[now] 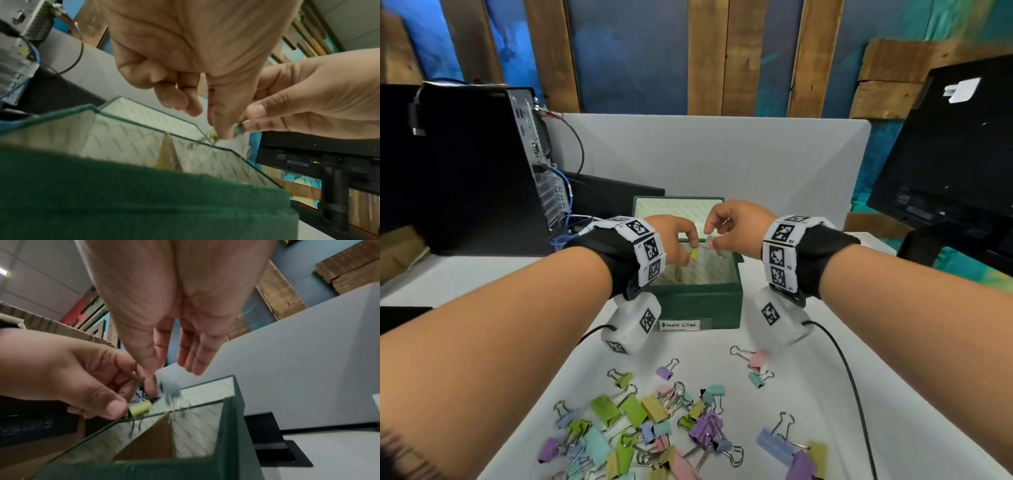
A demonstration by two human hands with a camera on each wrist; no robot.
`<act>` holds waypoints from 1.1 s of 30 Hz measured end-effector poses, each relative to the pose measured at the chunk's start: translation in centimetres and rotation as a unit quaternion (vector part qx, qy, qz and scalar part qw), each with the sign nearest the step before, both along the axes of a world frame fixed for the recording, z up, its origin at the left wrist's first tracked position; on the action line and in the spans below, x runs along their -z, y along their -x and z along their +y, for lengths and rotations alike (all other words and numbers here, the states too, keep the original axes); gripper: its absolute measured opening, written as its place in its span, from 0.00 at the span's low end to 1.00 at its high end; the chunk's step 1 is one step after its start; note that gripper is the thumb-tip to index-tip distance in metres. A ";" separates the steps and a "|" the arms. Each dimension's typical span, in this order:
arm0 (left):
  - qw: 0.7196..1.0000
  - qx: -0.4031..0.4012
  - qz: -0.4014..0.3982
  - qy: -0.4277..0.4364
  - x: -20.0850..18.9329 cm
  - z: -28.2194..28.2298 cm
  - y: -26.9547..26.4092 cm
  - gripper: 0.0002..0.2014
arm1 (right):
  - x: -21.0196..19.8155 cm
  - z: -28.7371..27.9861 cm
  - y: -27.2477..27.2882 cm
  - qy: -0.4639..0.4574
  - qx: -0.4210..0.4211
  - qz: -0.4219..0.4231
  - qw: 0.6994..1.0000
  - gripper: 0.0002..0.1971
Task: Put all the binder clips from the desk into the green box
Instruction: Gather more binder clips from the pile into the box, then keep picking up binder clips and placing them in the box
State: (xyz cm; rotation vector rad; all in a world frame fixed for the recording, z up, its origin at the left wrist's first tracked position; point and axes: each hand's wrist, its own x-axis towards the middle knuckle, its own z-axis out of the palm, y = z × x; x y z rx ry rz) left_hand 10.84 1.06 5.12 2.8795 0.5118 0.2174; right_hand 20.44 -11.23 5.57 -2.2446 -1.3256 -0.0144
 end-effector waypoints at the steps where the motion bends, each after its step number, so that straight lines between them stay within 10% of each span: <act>1: 1.000 0.005 0.004 0.006 0.3 0.0 0.1 0.16 | 0.5 0.0 -0.2 0.002 0.002 0.000 1.000 0.05; 9: 0.997 0.039 0.044 0.052 1.3 -0.1 3.2 0.14 | 1.6 -5.2 0.2 0.141 -0.006 0.050 0.989 0.04; 17: 0.954 0.116 0.275 -0.001 3.9 -2.7 6.1 0.25 | 5.6 -7.8 2.9 0.437 -0.069 0.117 0.889 0.23; 33: 0.942 0.162 0.292 -0.031 6.3 -4.2 7.4 0.22 | 7.2 -5.4 7.2 0.400 -0.202 -0.059 0.892 0.24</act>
